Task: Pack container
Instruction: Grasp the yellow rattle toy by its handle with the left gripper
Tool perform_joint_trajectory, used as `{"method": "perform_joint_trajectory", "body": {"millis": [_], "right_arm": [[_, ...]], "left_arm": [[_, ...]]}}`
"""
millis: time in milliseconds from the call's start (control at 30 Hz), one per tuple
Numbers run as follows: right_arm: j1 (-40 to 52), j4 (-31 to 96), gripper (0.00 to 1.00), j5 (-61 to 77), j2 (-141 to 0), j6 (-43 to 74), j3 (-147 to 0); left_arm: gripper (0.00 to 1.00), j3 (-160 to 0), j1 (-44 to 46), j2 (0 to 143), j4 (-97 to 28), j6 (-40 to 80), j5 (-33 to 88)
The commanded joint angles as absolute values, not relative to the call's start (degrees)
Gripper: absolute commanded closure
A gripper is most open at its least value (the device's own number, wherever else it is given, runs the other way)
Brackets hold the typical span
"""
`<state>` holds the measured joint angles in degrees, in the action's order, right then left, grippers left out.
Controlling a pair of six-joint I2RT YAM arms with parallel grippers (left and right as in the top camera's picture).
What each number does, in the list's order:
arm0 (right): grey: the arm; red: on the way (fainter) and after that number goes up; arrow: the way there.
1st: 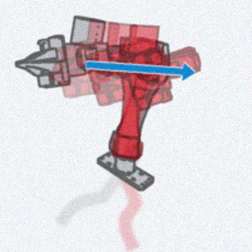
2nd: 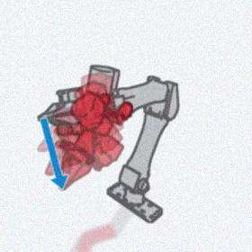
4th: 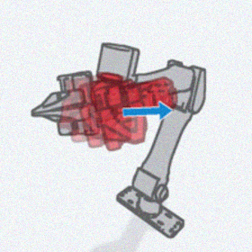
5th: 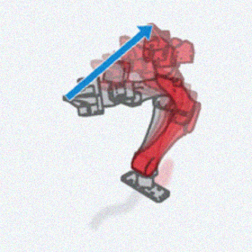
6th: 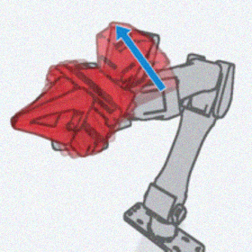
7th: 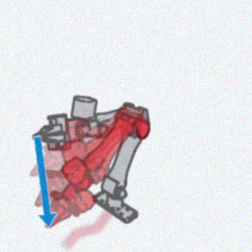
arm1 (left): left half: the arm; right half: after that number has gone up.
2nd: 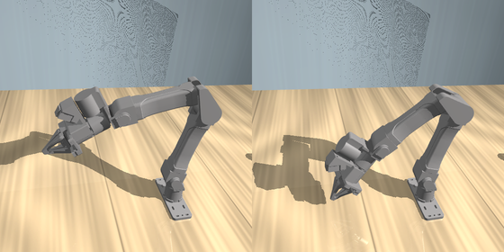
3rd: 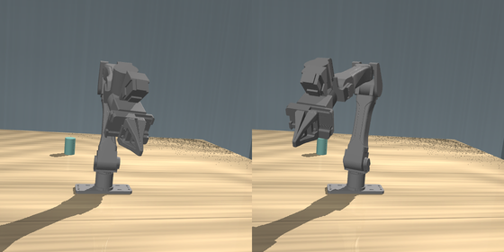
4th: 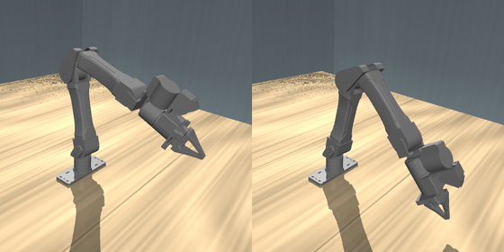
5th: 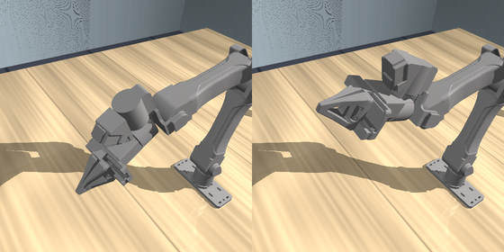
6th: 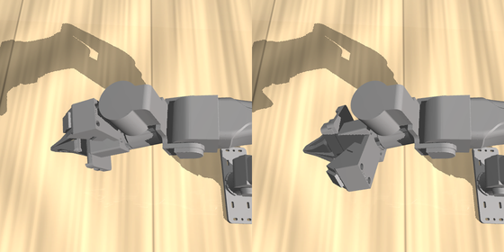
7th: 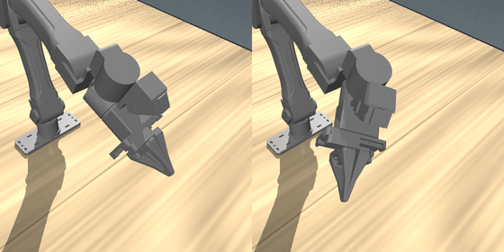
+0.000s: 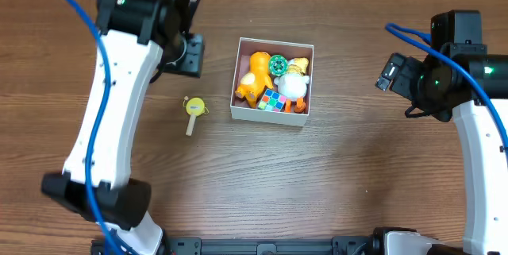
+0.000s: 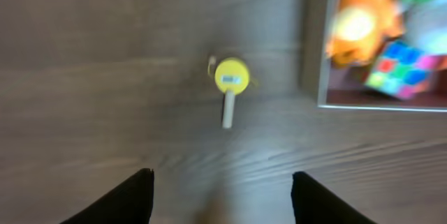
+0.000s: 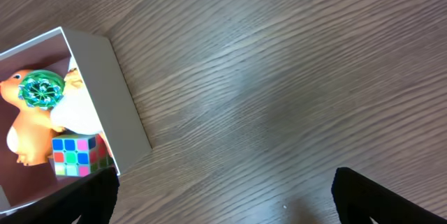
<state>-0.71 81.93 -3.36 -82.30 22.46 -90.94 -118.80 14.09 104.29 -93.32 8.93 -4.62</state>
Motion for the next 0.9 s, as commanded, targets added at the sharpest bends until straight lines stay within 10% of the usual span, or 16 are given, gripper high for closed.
{"method": "perform_joint_trajectory", "body": {"millis": [0, 433, 867], "right_arm": [[-0.9, 81.8, 0.00, -3.8, -82.4, 22.5, -91.0], [-0.9, 81.4, 0.00, -3.8, -82.4, 22.5, -91.0], [-0.9, 81.6, 0.00, -4.3, -82.4, 22.5, -91.0]], "left_arm": [[0.36, -104.2, 11.2, 106.1, -86.1, 6.8, 0.8], [0.49, -66.2, 10.4, 106.1, -50.4, 4.6, 1.1], [0.67, -63.9, 10.5, 109.3, -46.2, 2.2, 1.0]]}}
